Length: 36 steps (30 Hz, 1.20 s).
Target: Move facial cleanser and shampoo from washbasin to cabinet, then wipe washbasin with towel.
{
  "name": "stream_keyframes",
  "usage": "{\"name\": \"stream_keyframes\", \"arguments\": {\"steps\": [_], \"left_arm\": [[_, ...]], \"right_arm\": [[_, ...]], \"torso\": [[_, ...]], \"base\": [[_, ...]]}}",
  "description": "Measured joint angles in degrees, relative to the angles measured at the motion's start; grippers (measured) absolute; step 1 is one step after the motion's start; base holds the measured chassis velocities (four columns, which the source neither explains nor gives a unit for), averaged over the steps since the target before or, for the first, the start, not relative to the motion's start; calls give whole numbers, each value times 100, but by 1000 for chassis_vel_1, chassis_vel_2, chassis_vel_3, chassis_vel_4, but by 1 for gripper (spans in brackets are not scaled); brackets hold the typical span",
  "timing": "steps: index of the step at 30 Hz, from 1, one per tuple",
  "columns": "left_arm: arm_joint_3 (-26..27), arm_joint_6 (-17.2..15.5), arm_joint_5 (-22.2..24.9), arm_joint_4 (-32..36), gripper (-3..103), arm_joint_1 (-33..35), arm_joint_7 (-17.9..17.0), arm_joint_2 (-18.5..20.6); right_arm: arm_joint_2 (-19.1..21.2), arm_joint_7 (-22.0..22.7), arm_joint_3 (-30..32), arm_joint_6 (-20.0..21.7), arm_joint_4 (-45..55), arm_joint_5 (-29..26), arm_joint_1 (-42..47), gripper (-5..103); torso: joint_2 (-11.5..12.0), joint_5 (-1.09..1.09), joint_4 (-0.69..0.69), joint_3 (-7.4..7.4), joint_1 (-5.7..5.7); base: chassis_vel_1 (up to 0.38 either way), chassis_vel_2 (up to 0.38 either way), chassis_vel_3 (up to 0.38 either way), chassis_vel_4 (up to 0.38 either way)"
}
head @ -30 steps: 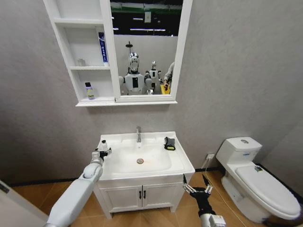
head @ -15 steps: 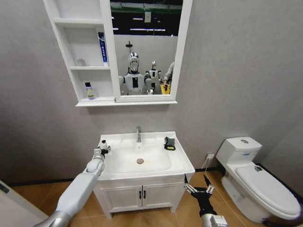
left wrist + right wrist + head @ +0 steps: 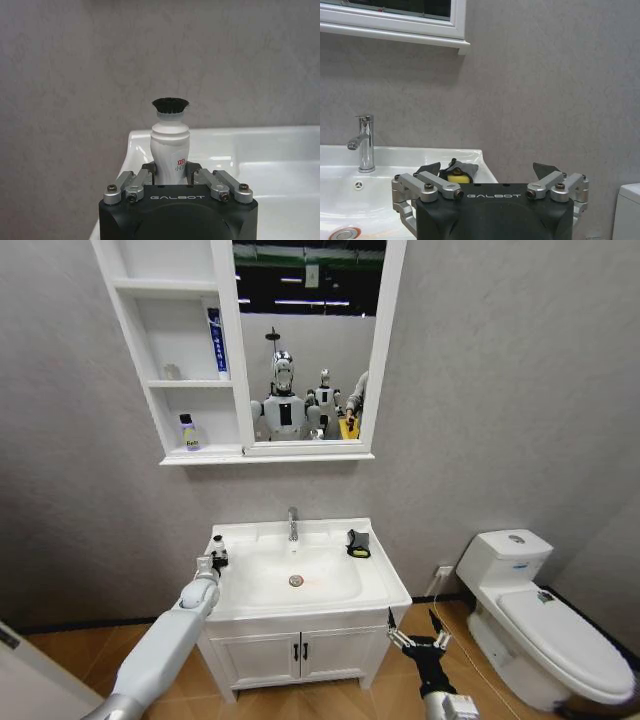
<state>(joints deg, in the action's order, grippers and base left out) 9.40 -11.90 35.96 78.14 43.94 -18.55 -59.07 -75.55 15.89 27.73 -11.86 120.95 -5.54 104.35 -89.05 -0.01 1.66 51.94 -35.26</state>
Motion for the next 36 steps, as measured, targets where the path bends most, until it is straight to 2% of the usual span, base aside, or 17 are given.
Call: {"name": "stream_keyframes", "arguments": {"steps": [2, 4, 5, 8, 9, 10, 11, 13, 14, 15, 18, 20, 21, 24, 28, 31, 36], "left_arm": [[33, -23, -15, 241, 30, 66, -34, 114], [278, -537, 480, 2028, 30, 257, -527, 1123], [278, -537, 480, 2028, 30, 257, -527, 1123], [340, -1478, 1720, 3502, 30, -333, -1172, 1998], [340, -1478, 1720, 3502, 30, -333, -1172, 1998], [295, -1858, 2365, 3839, 30, -721, -1482, 2239], [295, -1858, 2365, 3839, 30, -721, -1482, 2239], [128, -2436, 3632, 4157, 30, -1666, -2089, 2556], [128, -2436, 3632, 4157, 30, -1666, -2089, 2556], [-51, -2623, 4140, 4135, 30, -2254, -2312, 2655], [-370, -2805, 4487, 3891, 30, -2931, -2470, 2683], [-932, -3018, 4872, 3328, 30, -3933, -2630, 2535], [-932, -3018, 4872, 3328, 30, -3933, -2630, 2535], [-1658, -3071, 5265, 2475, 30, -4942, -2913, 2085], [-2233, -3073, 5208, 1684, 30, -5431, -2981, 1633], [-2316, -3073, 5172, 1503, 30, -5491, -2981, 1513], [-2516, -3061, 4719, 693, 30, -5682, -2762, 891]], "right_arm": [[-5, -1, 0, -2, -4, 0, -9, 100], [-43, -11, -80, -7, -44, 33, -58, 100], [-43, -11, -80, -7, -44, 33, -58, 100], [-45, -16, -109, -11, -47, 57, -77, 100], [-45, -16, -109, -11, -47, 57, -77, 100], [-47, -18, -110, -19, -46, 60, -77, 100], [-47, -18, -110, -19, -46, 60, -77, 100], [-52, -26, -112, -40, -23, 71, -74, 100], [-52, -26, -112, -40, -23, 71, -74, 100], [-55, -28, -112, -51, -9, 75, -69, 100], [-58, -33, -113, -64, 7, 83, -62, 100], [-58, -37, -114, -69, 36, 85, -60, 100], [-58, -37, -114, -69, 36, 85, -60, 100], [-70, -39, -110, -76, 39, 86, -70, 100], [-101, -41, -98, -97, 23, 85, -72, 100], [-105, -41, -90, -102, 23, 80, -70, 100], [-94, -38, -23, -129, 9, 32, -71, 100]], "torso": [[0, 0, 0, 0, 0], [-1, 0, -4, 0, 1], [-1, 0, -4, 0, 1], [-2, 3, -3, -1, 2], [-2, 3, -3, -1, 2], [-1, 3, -1, -1, 2], [-1, 3, -1, -1, 2], [-1, 2, -1, -1, 1], [-1, 2, -1, -1, 1], [-1, 3, -1, -1, 2], [-2, 1, -2, -1, 2], [-1, 0, -3, 0, 1], [-1, 0, -3, 0, 1], [-1, 2, 0, 0, 1], [0, 1, 1, 1, -1], [0, 1, 0, 1, -1], [0, 1, -1, 1, 0]], "base": [[0, 0, 0, 0], [0, 0, 0, 0], [0, 0, 0, 0], [0, 0, 0, 0], [0, 0, 0, 0], [0, 0, 0, 0], [0, 0, 0, 0], [0, 0, 0, 0], [0, 0, 0, 0], [0, 0, 0, 0], [0, 0, 0, 0], [0, 0, 0, 0], [0, 0, 0, 0], [0, 0, 0, 0], [0, 0, 0, 0], [0, 0, 0, 0], [0, 0, 0, 0]]}}
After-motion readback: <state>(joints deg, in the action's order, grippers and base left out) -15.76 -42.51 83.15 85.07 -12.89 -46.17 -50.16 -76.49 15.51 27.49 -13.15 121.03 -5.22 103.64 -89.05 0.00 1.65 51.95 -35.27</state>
